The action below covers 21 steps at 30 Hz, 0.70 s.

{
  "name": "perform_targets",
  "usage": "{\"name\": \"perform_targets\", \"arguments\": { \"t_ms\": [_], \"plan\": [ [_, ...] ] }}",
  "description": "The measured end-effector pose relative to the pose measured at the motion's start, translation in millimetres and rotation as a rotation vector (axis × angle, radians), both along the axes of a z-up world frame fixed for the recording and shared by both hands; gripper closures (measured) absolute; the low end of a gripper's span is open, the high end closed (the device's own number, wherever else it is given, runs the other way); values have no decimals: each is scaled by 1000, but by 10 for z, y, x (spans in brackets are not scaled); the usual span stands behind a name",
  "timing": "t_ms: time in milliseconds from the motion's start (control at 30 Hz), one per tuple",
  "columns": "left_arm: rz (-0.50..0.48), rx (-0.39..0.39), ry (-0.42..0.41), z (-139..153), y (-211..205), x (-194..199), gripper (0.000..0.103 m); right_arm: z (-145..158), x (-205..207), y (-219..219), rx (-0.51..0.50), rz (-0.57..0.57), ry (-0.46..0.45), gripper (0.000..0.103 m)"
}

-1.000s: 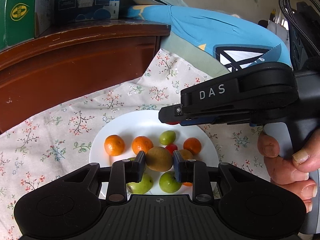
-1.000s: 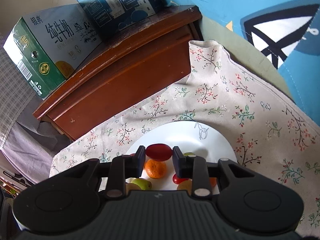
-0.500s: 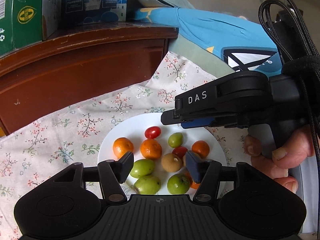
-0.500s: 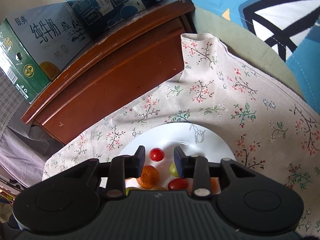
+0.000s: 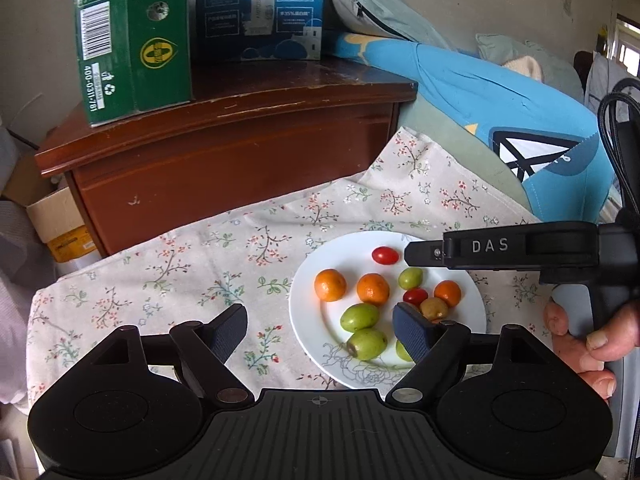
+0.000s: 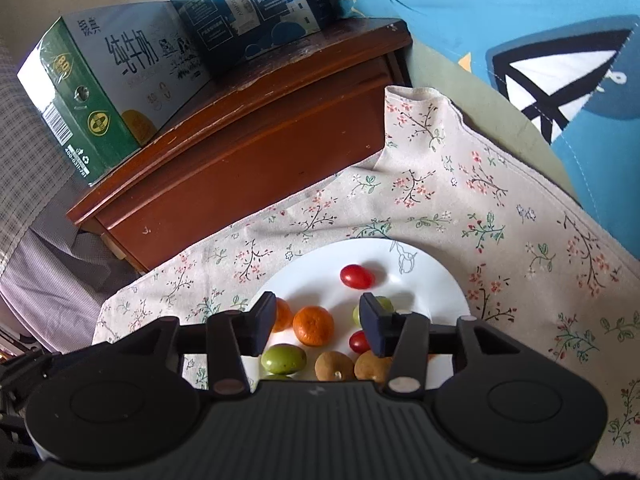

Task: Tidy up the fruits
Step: 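Return both tools to the last mandarin and brown kiwi on the cloth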

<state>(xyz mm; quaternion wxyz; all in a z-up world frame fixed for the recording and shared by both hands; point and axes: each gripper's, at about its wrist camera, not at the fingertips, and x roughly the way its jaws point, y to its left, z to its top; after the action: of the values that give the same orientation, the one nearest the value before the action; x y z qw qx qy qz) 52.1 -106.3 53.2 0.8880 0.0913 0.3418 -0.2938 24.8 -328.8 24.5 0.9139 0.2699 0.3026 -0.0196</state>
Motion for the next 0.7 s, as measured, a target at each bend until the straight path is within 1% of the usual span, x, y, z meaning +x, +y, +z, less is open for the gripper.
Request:
{"name": "perform_targets", "arguments": {
  "t_ms": [67, 233, 500, 700],
  "plan": [
    [14, 2, 0, 30, 79, -25, 18, 3, -61, 64, -6, 15, 3, 56],
    [56, 21, -6, 54, 254, -80, 17, 7, -241, 202, -7, 45, -2, 54],
    [102, 5, 45, -8, 533, -147, 17, -28, -484, 460, -37, 103, -4, 54],
    [164, 28, 84, -135, 712, -181, 17, -104, -571, 661, -57, 143, 12, 54]
  ]
}}
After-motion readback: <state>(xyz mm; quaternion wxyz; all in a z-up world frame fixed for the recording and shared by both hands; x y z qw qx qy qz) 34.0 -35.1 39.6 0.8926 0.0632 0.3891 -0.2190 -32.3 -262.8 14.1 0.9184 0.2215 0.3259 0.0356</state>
